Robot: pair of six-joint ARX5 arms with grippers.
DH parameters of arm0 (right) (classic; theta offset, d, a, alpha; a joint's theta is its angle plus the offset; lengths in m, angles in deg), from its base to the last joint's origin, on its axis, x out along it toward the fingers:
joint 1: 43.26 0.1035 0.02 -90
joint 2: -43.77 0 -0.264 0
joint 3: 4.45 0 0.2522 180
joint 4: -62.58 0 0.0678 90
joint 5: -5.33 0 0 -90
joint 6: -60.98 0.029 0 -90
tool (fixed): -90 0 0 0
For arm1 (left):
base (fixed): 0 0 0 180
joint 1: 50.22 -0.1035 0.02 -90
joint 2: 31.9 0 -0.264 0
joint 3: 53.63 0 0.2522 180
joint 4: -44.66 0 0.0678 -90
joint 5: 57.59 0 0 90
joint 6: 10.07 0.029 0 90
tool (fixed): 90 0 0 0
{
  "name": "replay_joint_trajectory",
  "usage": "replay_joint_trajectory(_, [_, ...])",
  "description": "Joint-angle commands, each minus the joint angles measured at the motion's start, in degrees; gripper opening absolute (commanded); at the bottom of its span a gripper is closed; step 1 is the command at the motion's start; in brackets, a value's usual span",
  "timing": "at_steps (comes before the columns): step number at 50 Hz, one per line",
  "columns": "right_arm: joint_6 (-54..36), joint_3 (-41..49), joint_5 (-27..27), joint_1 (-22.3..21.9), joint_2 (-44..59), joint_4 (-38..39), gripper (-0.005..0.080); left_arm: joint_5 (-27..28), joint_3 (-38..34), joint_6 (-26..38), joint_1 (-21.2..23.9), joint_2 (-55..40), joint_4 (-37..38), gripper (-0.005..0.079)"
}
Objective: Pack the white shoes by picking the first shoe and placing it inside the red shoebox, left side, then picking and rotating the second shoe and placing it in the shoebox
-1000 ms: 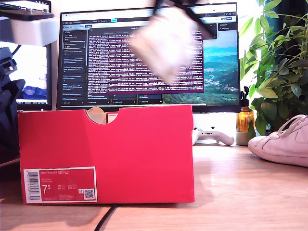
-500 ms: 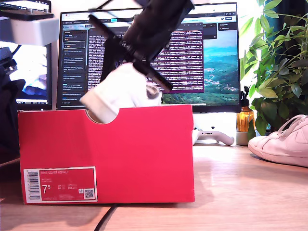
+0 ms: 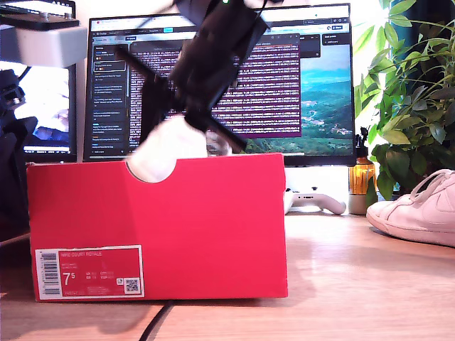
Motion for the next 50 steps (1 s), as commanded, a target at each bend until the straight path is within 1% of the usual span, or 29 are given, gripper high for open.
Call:
replay_joint_trajectory(1, [0.13, -1.51, 0.81, 0.35, 0.20, 1.53, -0.0013, 0.04, 0.28, -0.22, 0.24, -0.57, -0.76, -0.0019])
replay_joint_trajectory(18, [0.28, -1.51, 3.98, 0.74, 1.22, 1.31, -0.0013, -0.09, 0.28, -0.22, 0.24, -0.57, -0.74, -0.0019])
replay_joint_trajectory(31, [0.31, -1.51, 3.91, 1.25, 1.22, 0.87, -0.0011, -0.11, 0.28, -0.22, 0.24, -0.57, -0.74, -0.0019])
replay_joint_trajectory(37, [0.31, -1.51, 3.74, 1.86, 1.22, 0.96, 0.0021, -0.09, 0.28, -0.22, 0.24, -0.57, -0.74, -0.0019])
replay_joint_trajectory(44, [0.28, -1.51, 2.32, 2.71, 1.22, 1.03, 0.0022, -0.09, 0.28, -0.22, 0.24, -0.57, -0.74, -0.0019])
replay_joint_trajectory(50, [0.26, -1.51, 2.34, 3.54, 1.22, 1.55, 0.0026, -0.09, 0.28, -0.22, 0.24, -0.57, -0.72, -0.0019])
